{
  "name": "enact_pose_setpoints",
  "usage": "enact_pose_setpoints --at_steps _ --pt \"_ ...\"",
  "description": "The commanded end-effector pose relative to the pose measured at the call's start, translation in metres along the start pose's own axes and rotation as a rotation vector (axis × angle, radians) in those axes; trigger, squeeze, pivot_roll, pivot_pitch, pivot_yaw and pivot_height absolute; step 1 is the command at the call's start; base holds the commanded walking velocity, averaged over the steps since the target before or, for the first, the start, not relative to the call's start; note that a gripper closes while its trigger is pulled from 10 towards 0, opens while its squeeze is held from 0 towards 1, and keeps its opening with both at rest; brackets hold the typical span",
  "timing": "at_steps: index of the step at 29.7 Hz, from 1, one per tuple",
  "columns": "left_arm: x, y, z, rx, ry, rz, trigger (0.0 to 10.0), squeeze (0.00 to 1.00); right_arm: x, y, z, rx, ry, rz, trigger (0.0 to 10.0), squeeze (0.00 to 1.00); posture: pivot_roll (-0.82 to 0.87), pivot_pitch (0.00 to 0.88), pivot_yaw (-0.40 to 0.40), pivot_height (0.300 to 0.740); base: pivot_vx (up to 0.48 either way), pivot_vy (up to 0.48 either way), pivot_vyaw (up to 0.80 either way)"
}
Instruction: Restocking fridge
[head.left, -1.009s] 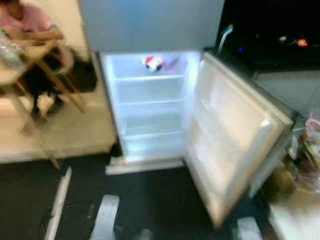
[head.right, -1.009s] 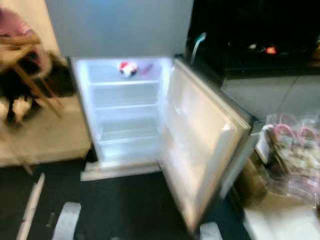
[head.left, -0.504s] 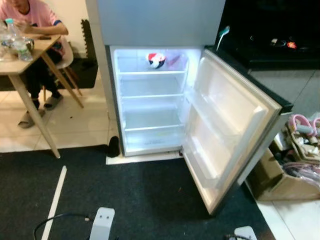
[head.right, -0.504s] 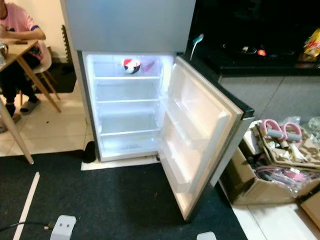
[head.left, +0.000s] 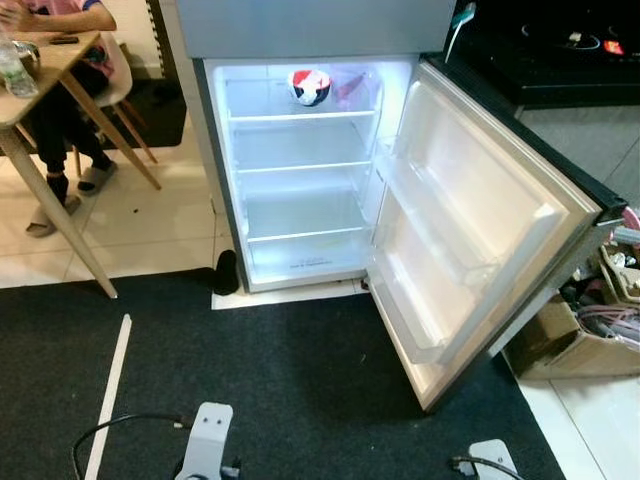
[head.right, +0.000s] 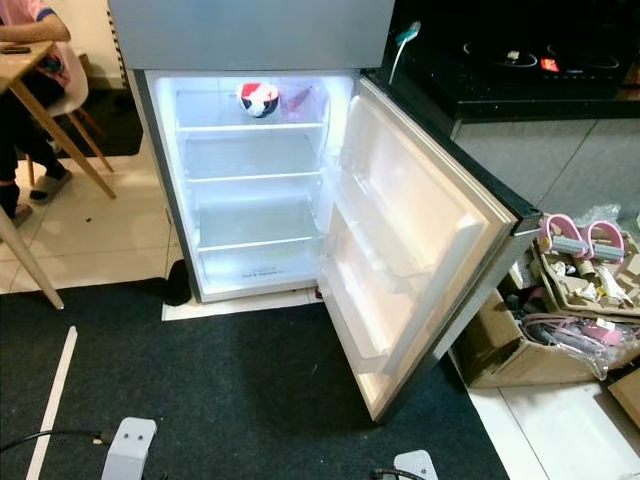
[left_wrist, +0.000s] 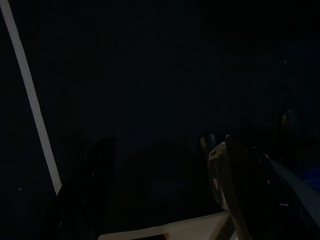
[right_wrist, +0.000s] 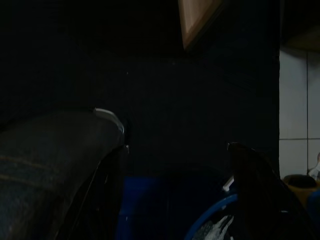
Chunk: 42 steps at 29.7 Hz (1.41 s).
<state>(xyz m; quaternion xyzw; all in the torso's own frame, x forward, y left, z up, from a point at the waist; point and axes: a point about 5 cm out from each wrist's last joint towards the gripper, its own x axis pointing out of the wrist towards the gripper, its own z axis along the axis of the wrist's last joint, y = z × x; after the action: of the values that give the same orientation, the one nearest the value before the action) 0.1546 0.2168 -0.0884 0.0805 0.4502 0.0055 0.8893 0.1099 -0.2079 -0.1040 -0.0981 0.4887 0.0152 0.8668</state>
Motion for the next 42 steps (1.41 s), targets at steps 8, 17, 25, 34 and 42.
enact_pose_setpoints --at_steps 8,17,25,34,42 --pt "-0.001 0.002 -0.004 0.009 0.008 0.006 10.0 0.00 0.001 -0.007 0.007 0.034 -0.045 -0.033 10.0 0.00 -0.09 0.018 -0.046 0.723 0.000 0.000 0.00" --pt "0.002 0.023 0.019 -0.140 -0.080 0.105 10.0 0.00 0.003 -0.068 0.082 0.188 -0.321 -0.216 10.0 0.00 -0.08 0.066 -0.050 0.723 0.000 0.000 0.00" --pt "0.003 0.038 0.047 -0.168 -0.198 0.131 10.0 0.00 -0.018 -0.136 0.156 0.268 -0.533 -0.438 10.0 0.00 -0.06 0.117 -0.053 0.723 0.000 0.000 0.00" --pt "0.000 0.033 0.042 -0.155 -0.218 0.117 10.0 0.00 -0.052 -0.196 0.193 0.284 -0.620 -0.622 10.0 0.00 -0.05 0.146 -0.054 0.723 0.000 0.000 0.00" --pt "-0.002 0.037 0.040 -0.148 -0.233 0.125 10.0 0.00 -0.080 -0.221 0.238 0.264 -0.723 -0.683 10.0 0.00 -0.02 0.163 -0.051 0.723 0.000 0.000 0.00"
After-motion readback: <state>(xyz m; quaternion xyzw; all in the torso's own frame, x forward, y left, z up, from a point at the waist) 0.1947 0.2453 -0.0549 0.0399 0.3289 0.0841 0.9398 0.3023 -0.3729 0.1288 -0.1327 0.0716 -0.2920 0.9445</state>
